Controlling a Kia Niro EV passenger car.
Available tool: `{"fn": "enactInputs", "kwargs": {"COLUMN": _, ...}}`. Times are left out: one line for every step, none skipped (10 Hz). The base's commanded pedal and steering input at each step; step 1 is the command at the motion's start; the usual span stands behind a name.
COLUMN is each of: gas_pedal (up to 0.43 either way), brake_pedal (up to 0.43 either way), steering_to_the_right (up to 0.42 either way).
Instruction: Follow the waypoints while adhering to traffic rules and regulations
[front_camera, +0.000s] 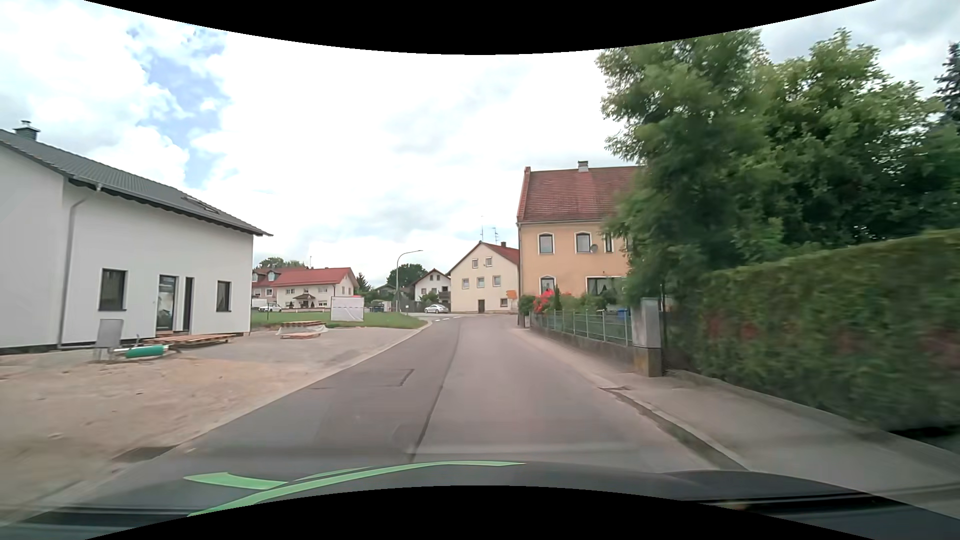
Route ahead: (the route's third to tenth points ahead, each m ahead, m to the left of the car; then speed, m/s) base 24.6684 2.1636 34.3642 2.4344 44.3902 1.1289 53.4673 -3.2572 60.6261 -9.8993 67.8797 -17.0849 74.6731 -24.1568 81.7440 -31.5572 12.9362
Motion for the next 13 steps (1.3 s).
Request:
{"fn": "enactInputs", "kwargs": {"gas_pedal": 0.0, "brake_pedal": 0.0, "steering_to_the_right": -0.002}}
{"fn": "enactInputs", "kwargs": {"gas_pedal": 0.0, "brake_pedal": 0.0, "steering_to_the_right": -0.002}}
{"fn": "enactInputs", "kwargs": {"gas_pedal": 0.0, "brake_pedal": 0.0, "steering_to_the_right": -0.001}}
{"fn": "enactInputs", "kwargs": {"gas_pedal": 0.0, "brake_pedal": 0.0, "steering_to_the_right": -0.002}}
{"fn": "enactInputs", "kwargs": {"gas_pedal": 0.0, "brake_pedal": 0.0, "steering_to_the_right": -0.001}}
{"fn": "enactInputs", "kwargs": {"gas_pedal": 0.0, "brake_pedal": 0.0, "steering_to_the_right": 0.0}}
{"fn": "enactInputs", "kwargs": {"gas_pedal": 0.0, "brake_pedal": 0.0, "steering_to_the_right": 0.001}}
{"fn": "enactInputs", "kwargs": {"gas_pedal": 0.0, "brake_pedal": 0.0, "steering_to_the_right": 0.001}}
{"fn": "enactInputs", "kwargs": {"gas_pedal": 0.0, "brake_pedal": 0.0, "steering_to_the_right": 0.001}}
{"fn": "enactInputs", "kwargs": {"gas_pedal": 0.008, "brake_pedal": 0.0, "steering_to_the_right": 0.0}}
{"fn": "enactInputs", "kwargs": {"gas_pedal": 0.02, "brake_pedal": 0.0, "steering_to_the_right": 0.001}}
{"fn": "enactInputs", "kwargs": {"gas_pedal": 0.02, "brake_pedal": 0.0, "steering_to_the_right": 0.003}}
{"fn": "enactInputs", "kwargs": {"gas_pedal": 0.02, "brake_pedal": 0.0, "steering_to_the_right": 0.003}}
